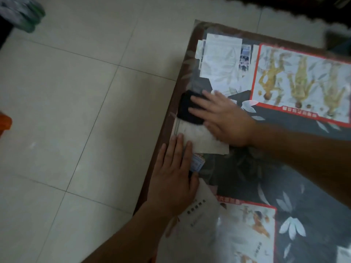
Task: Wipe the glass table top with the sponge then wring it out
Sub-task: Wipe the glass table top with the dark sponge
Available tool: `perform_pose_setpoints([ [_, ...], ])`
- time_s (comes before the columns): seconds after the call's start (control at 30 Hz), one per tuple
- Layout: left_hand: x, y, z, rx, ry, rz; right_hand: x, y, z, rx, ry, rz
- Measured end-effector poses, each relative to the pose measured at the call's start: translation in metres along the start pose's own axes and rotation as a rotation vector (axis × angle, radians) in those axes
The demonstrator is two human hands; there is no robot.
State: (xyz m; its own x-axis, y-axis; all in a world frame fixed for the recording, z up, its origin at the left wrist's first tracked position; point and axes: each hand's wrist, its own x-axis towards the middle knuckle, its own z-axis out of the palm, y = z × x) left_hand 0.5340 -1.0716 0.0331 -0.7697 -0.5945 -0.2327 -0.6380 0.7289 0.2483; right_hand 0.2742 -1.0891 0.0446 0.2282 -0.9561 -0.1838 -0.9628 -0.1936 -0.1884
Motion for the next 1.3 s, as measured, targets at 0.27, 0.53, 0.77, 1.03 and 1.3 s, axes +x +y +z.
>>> perform_pose_setpoints([
  [0.27, 0.000, 0.001, 0.002, 0.043, 0.042, 0.008, -0.014, -0.036, 0.018, 0.112, 0.171, 0.257],
  [0.53, 0.001, -0.003, 0.003, 0.023, 0.069, 0.028, -0.041, -0.031, 0.019, 0.148, 0.127, 0.193],
  [0.77, -0.030, 0.004, -0.005, -0.023, 0.110, -0.050, -0.017, -0.040, 0.015, 0.209, 0.174, 0.399],
  [1.03, -0.058, -0.015, 0.015, -0.032, 0.029, -0.030, 0.014, -0.091, 0.026, 0.054, 0.078, -0.006],
  [1.3, -0.059, -0.018, 0.018, -0.040, 0.068, -0.005, 0.036, -0.084, 0.013, 0.123, 0.152, 0.327],
])
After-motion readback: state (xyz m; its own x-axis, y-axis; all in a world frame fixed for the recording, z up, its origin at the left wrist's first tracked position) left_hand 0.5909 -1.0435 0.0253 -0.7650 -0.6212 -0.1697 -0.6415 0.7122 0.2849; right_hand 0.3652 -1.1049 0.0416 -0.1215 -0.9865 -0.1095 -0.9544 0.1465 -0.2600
